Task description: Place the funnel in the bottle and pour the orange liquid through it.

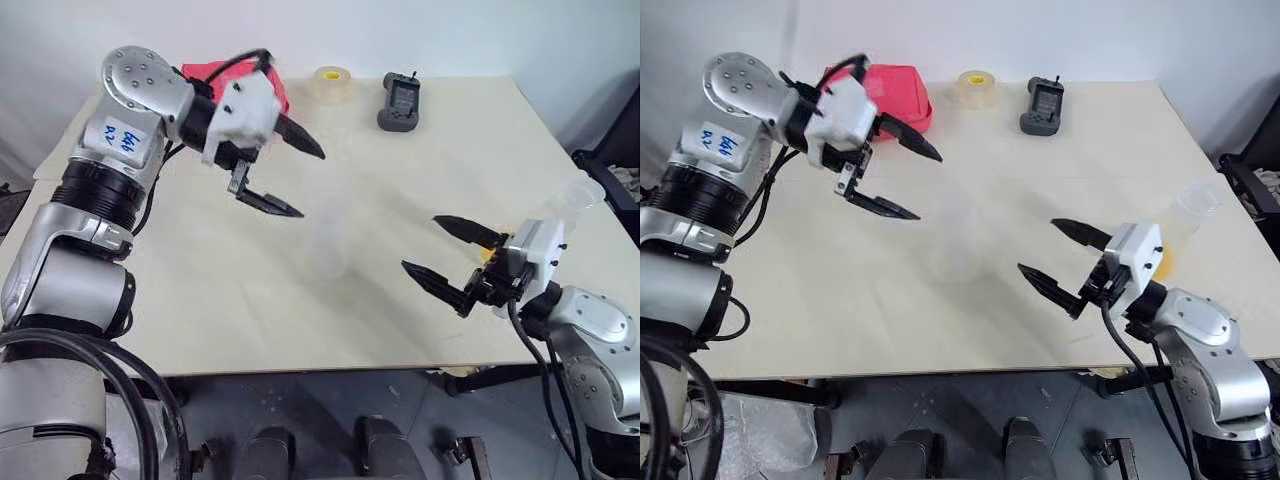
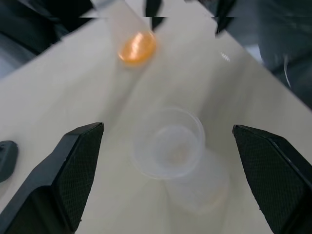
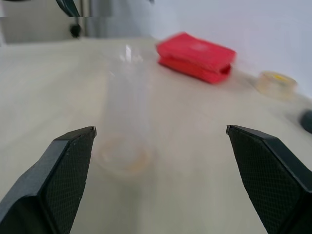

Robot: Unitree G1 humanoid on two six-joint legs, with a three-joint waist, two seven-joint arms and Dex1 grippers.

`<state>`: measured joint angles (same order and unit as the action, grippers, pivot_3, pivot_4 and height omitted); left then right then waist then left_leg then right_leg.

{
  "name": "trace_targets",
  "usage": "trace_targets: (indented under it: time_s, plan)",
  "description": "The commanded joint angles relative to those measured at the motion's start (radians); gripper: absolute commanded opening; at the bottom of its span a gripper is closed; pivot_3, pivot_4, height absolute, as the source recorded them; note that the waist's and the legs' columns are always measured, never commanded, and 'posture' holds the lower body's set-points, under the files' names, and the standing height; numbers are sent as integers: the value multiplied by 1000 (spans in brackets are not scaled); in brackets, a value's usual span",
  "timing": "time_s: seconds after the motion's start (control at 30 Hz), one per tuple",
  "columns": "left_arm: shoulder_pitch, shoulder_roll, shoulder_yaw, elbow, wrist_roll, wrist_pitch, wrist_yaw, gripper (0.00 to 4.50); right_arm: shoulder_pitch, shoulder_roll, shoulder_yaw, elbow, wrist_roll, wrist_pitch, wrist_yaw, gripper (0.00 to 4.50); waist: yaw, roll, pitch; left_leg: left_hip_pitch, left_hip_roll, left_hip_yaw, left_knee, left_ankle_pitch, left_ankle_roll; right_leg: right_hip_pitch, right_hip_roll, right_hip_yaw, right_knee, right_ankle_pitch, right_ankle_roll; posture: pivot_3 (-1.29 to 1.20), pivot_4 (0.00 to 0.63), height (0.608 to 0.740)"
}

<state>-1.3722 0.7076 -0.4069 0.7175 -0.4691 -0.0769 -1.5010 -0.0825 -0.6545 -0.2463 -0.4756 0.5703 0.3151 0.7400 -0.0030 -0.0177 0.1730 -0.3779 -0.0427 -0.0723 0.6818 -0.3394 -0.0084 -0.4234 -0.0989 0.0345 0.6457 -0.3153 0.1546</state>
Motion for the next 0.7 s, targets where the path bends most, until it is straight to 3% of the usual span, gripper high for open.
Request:
trace_targets:
  time_s: [0.03, 0.2, 0.4, 0.53, 0.7]
  plan:
    - [75, -18, 145, -54, -54, 103, 15, 4490, 37, -14, -66, -56, -29, 27, -75, 4500, 0, 0, 0, 0, 0, 0, 0, 0, 0, 0, 0, 0, 0, 0, 0, 0, 150, 740]
    - [249, -41, 283, -158, -64, 210, 105, 4490, 81, 30, -166, -165, -23, 118, -269, 4500, -1, 0, 0, 0, 0, 0, 0, 0, 0, -1, 0, 1, 2, 0, 0, 0, 150, 740]
    - [434, -60, 331, -175, -17, 186, 86, 4490, 123, 134, -255, -379, -19, 334, -584, 4500, 2, 1, -1, 0, 0, 0, 0, 0, -1, -3, -1, 2, 4, 0, 0, 0, 150, 740]
    - [473, -107, 391, -158, -82, 230, 13, 4490, 158, 183, -281, -477, -11, 425, -686, 4500, 6, 1, -1, -1, 0, 0, 1, 0, -1, -3, -1, 2, 5, 0, 0, 0, 150, 740]
    - [496, -148, 405, -91, -9, 150, 18, 4490, 229, 276, -336, -558, -12, 489, -804, 4500, 4, 2, -1, 0, -1, 0, 0, 0, -1, -3, -1, 2, 6, 0, 0, 0, 150, 740]
